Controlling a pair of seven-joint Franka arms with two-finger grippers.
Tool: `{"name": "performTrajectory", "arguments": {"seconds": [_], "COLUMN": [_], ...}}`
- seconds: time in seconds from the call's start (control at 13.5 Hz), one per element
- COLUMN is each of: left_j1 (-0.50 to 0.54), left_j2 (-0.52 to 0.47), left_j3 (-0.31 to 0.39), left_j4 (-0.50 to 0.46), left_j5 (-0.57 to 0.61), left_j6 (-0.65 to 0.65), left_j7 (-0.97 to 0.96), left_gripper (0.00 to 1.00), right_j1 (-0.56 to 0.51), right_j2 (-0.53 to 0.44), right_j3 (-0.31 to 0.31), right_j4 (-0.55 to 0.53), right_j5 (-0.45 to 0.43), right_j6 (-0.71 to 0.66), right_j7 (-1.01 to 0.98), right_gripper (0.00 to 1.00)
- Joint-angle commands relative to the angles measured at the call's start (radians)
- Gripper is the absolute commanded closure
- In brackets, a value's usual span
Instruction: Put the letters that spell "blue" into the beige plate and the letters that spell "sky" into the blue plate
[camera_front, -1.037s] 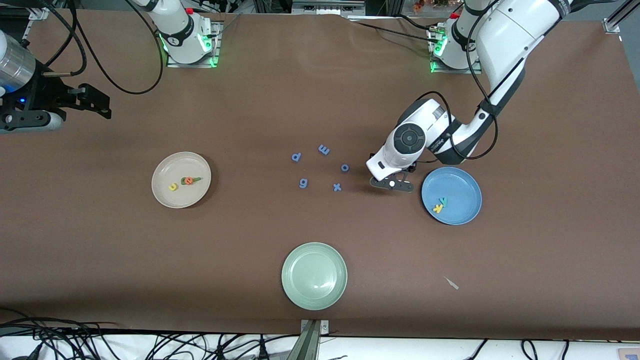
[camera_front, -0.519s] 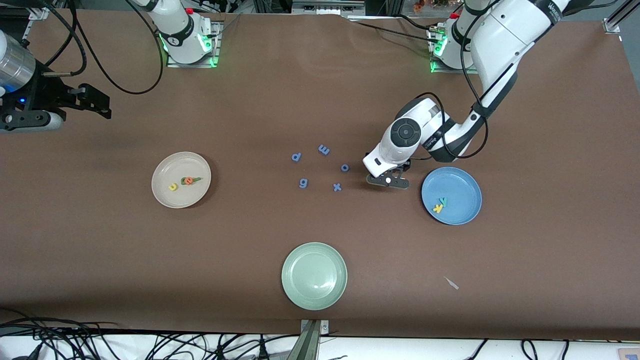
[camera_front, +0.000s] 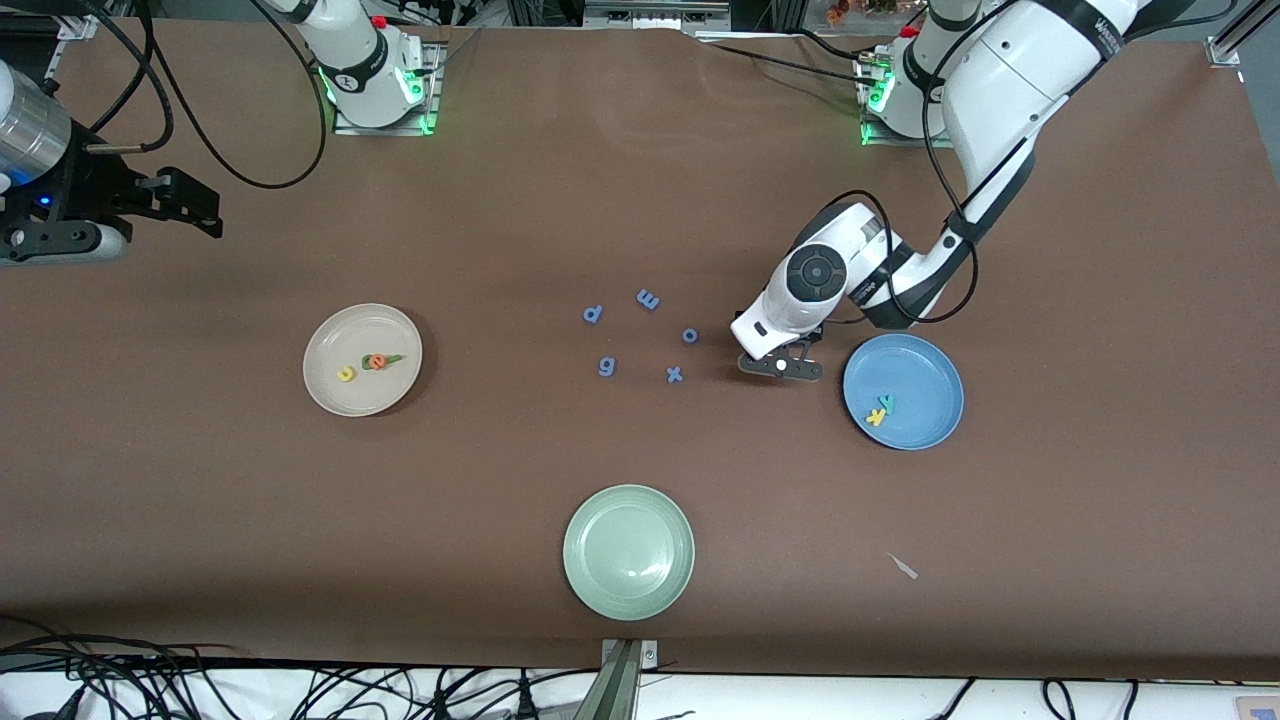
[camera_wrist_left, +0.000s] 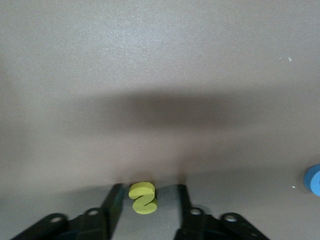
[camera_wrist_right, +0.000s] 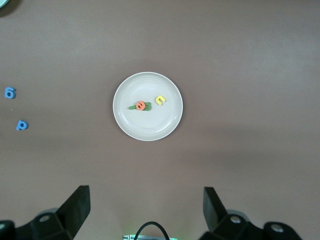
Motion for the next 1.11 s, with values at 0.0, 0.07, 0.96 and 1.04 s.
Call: {"name": "performTrajectory", "arguments": {"seconds": [0.0,0.07,0.96,1.04], "left_j1": [0.009,0.011,0.18,0.192], "left_j2": [-0.006,-0.014,-0.149,-0.149], "left_j3": [-0.007,-0.007,-0.016,-0.018], "left_j4": [-0.014,-0.013,0.119,0.119], "left_j5": [0.035,0.037,0.025,0.013], "left_j6": [0.017,0.008,-0.32,-0.32], "left_j7": [-0.025,-0.023,0.469,0.471], "left_gripper": [0.97,1.0,0.54,0.01], "right_j1": [-0.004,-0.004,-0.004,-0.004], "right_j2": [-0.004,-0.004,-0.004,-0.004], "right_j3": [-0.002,-0.002,-0.002,-0.002], "right_j4": [0.005,0.005,0.005,0.005], "right_j5": [0.011,0.011,0.013,0.013], "right_j6": [-0.01,-0.011,-0.01,-0.011], "right_j7": [-0.014,-0.014,-0.014,-0.014], "right_gripper": [0.0,0.0,0.0,0.0]}}
